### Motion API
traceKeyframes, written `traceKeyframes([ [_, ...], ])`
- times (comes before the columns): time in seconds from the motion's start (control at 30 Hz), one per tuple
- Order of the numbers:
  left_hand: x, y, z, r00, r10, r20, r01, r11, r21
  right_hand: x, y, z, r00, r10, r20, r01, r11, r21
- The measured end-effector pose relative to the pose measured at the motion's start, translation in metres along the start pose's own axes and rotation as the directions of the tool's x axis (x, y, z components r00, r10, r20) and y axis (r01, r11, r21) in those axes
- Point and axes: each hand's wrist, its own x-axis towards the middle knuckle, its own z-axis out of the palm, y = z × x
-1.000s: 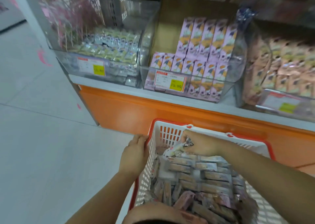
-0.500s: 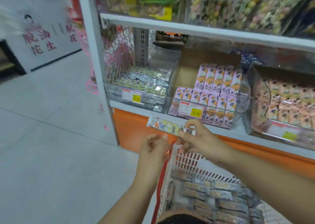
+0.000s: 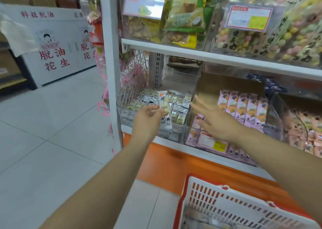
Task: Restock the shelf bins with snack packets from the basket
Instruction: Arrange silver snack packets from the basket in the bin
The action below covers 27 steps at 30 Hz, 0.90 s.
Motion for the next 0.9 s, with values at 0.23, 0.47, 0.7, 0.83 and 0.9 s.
traceKeyframes([
  [0.23, 0.088, 0.007, 0.03, 0.995, 0.09, 0.054, -0.102, 0.951, 0.292, 0.026, 0.015, 0.016, 0.987, -0.053, -0.152, 0.07, 0.991, 0.113],
  [0.47, 0.157, -0.012, 0.088, 0.998, 0.044, 0.055, -0.059, 0.947, 0.314, 0.027, 0.017, 0.036, 0.965, -0.062, -0.256, 0.139, 0.946, 0.292],
  [0.7, 0.183, -0.028, 0.122, 0.981, 0.029, 0.192, -0.134, 0.819, 0.558, 0.032, 0.024, 0.039, 0.961, -0.1, -0.259, 0.19, 0.917, 0.35],
  [0.83, 0.184, -0.034, 0.12, 0.963, 0.01, 0.27, -0.179, 0.772, 0.609, 0.032, 0.028, 0.042, 0.959, -0.113, -0.259, 0.201, 0.916, 0.347],
  [0.9, 0.181, -0.03, 0.117, 0.958, -0.002, 0.288, -0.193, 0.737, 0.648, 0.032, 0.028, 0.042, 0.957, -0.114, -0.266, 0.204, 0.918, 0.341],
])
